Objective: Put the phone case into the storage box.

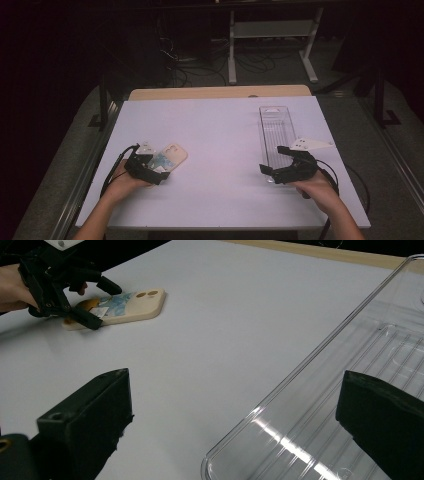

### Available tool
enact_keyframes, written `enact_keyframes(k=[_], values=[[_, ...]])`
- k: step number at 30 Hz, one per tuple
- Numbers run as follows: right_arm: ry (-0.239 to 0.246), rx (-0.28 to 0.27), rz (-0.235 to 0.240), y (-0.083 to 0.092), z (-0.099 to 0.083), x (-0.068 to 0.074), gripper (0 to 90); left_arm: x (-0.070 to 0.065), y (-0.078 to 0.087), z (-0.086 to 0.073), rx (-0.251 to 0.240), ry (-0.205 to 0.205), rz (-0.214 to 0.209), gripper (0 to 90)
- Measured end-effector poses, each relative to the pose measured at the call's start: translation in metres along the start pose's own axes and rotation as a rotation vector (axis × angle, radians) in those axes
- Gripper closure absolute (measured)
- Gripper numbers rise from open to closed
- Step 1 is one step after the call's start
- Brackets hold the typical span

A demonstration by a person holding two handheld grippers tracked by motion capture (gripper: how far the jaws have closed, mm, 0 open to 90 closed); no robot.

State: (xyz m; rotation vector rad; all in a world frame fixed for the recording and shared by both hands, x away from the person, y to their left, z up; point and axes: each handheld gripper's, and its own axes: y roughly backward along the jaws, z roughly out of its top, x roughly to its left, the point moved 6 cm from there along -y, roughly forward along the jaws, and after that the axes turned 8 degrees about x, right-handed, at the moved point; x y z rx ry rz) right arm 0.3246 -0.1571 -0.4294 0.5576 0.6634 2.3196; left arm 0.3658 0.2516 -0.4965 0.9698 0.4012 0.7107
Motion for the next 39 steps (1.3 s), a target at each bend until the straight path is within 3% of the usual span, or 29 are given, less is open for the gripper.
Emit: enact_keyframes(k=[17, 28, 34, 39], values=[[-0.004, 0.001, 0.001, 0.000, 0.000, 0.000, 1.0, -0.001, 0.004, -0.001, -0.018, -0.003, 0.002, 10.0], [-0.005, 0.000, 0.001, 0.000, 0.000, 0.000, 1.0, 0.001, 0.004, -0.001, -0.005, -0.005, 0.004, 11.5], [-0.004, 0.001, 0.003, 0.000, 0.000, 0.000, 1.0, 0.001, 0.008, 0.002, -0.010, 0.007, -0.027, 11.8], [-0.003, 0.000, 0.002, 0.000, 0.000, 0.000, 1.0, -0.002, 0.017, 0.008, -0.022, -0.016, -0.045, 11.9]])
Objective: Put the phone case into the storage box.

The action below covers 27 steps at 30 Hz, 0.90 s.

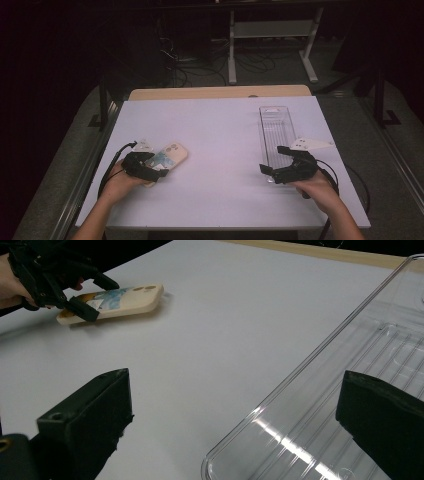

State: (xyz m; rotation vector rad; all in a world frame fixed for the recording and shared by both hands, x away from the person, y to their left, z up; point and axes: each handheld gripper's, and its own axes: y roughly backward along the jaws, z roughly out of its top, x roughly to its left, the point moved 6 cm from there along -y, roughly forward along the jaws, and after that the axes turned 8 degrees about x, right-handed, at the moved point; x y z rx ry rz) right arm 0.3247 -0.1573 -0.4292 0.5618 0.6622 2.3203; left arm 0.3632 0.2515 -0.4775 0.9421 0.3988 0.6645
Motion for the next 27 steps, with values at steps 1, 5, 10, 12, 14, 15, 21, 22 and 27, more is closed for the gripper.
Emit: enact_keyframes(k=[1, 5, 10, 12, 14, 15, 21, 22, 27], values=[[0.001, 0.000, 0.000, 0.000, 0.000, 0.000, 1.0, -0.001, 0.002, 0.002, -0.002, -0.006, -0.005, 11.8], [0.001, -0.002, -0.001, 0.000, 0.000, 0.000, 1.0, -0.003, 0.012, 0.007, 0.003, -0.037, -0.009, 11.8], [0.000, -0.001, -0.001, 0.000, 0.000, 0.000, 1.0, -0.005, 0.020, 0.014, -0.008, -0.057, -0.029, 11.7], [0.001, -0.001, -0.001, 0.000, 0.000, 0.000, 1.0, -0.006, 0.023, 0.016, -0.006, -0.067, -0.042, 11.7], [0.000, 0.000, 0.001, 0.000, 0.000, 0.000, 1.0, -0.007, 0.024, 0.018, -0.010, -0.066, -0.050, 11.7], [0.001, -0.001, 0.001, 0.000, 0.000, 0.000, 1.0, -0.007, 0.025, 0.019, -0.002, -0.070, -0.054, 11.7], [0.002, -0.001, 0.003, 0.000, 0.000, 0.000, 1.0, -0.013, 0.030, 0.028, -0.007, -0.096, -0.062, 11.7], [0.003, -0.001, 0.003, 0.000, 0.000, 0.000, 1.0, -0.014, 0.031, 0.030, -0.005, -0.098, -0.063, 11.7], [0.003, 0.000, 0.005, 0.000, 0.000, 0.000, 1.0, -0.016, 0.036, 0.038, -0.011, -0.106, -0.074, 11.7]])
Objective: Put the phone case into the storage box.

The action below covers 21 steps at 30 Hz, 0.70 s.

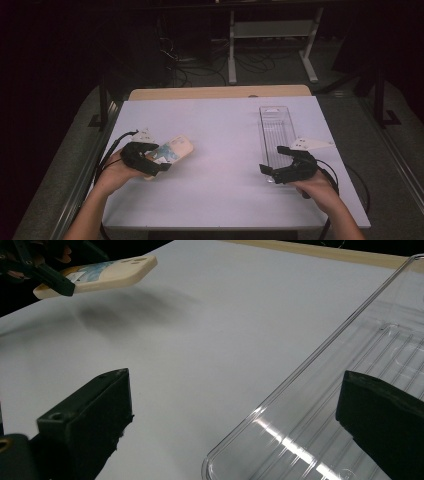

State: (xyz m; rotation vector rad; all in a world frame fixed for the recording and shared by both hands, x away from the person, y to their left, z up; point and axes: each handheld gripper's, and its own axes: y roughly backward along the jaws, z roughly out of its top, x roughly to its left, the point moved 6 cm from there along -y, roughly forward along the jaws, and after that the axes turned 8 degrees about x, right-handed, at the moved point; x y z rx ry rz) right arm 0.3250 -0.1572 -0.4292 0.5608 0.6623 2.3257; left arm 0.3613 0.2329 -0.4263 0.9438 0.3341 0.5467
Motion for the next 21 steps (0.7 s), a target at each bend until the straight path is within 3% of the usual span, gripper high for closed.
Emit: enact_keyframes(k=[6, 10, 11, 12, 21], values=[[-0.004, -0.001, 0.001, 0.000, 0.000, 0.000, 1.1, -0.002, 0.004, 0.006, -0.001, -0.016, -0.018, 11.7], [-0.004, 0.000, -0.002, -0.001, 0.000, 0.000, 1.0, -0.004, 0.005, 0.010, -0.020, 0.000, -0.037, 11.7], [-0.004, 0.000, -0.002, 0.000, 0.000, 0.000, 1.1, -0.002, 0.006, 0.011, -0.009, -0.033, -0.032, 11.7], [-0.004, 0.000, -0.003, 0.000, 0.000, 0.000, 1.0, -0.004, 0.006, 0.013, -0.014, -0.010, -0.044, 11.7], [0.000, 0.001, -0.002, 0.000, 0.000, 0.000, 1.0, -0.010, 0.005, 0.030, -0.025, -0.047, -0.061, 11.7]])
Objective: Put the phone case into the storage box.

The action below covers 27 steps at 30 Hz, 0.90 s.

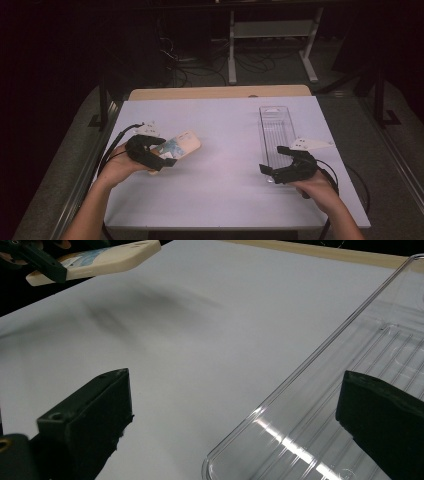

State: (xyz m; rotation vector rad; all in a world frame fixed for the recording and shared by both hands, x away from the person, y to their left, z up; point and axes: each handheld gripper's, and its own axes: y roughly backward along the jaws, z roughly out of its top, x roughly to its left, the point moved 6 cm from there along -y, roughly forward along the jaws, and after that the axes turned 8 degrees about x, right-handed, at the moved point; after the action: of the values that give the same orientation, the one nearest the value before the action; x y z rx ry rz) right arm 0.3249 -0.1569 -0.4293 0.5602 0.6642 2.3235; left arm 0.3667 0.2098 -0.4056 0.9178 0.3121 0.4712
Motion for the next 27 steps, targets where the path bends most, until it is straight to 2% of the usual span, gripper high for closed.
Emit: enact_keyframes(k=[3, 5, 7, 11, 19, 20, 27], values=[[0.001, -0.001, 0.002, 0.000, 0.000, 0.000, 1.1, -0.001, 0.000, 0.007, 0.002, -0.037, 0.005, 11.7], [0.001, 0.001, 0.003, 0.000, 0.000, 0.000, 1.0, -0.003, -0.001, 0.011, -0.012, -0.037, -0.006, 11.6], [0.001, 0.001, 0.004, 0.000, 0.000, 0.000, 1.0, -0.004, -0.001, 0.017, -0.010, -0.071, -0.012, 11.7], [-0.003, 0.000, 0.003, 0.000, 0.000, 0.000, 1.0, -0.010, -0.005, 0.028, -0.023, -0.089, -0.039, 11.7], [-0.001, 0.002, 0.002, 0.000, 0.000, 0.000, 1.1, -0.016, -0.014, 0.047, -0.030, -0.151, -0.075, 11.6], [-0.001, 0.002, 0.003, 0.000, 0.000, 0.000, 1.1, -0.016, -0.015, 0.049, -0.031, -0.169, -0.080, 11.6], [0.002, 0.007, 0.004, 0.000, 0.000, 0.000, 1.1, -0.018, -0.020, 0.063, -0.037, -0.206, -0.116, 11.6]])
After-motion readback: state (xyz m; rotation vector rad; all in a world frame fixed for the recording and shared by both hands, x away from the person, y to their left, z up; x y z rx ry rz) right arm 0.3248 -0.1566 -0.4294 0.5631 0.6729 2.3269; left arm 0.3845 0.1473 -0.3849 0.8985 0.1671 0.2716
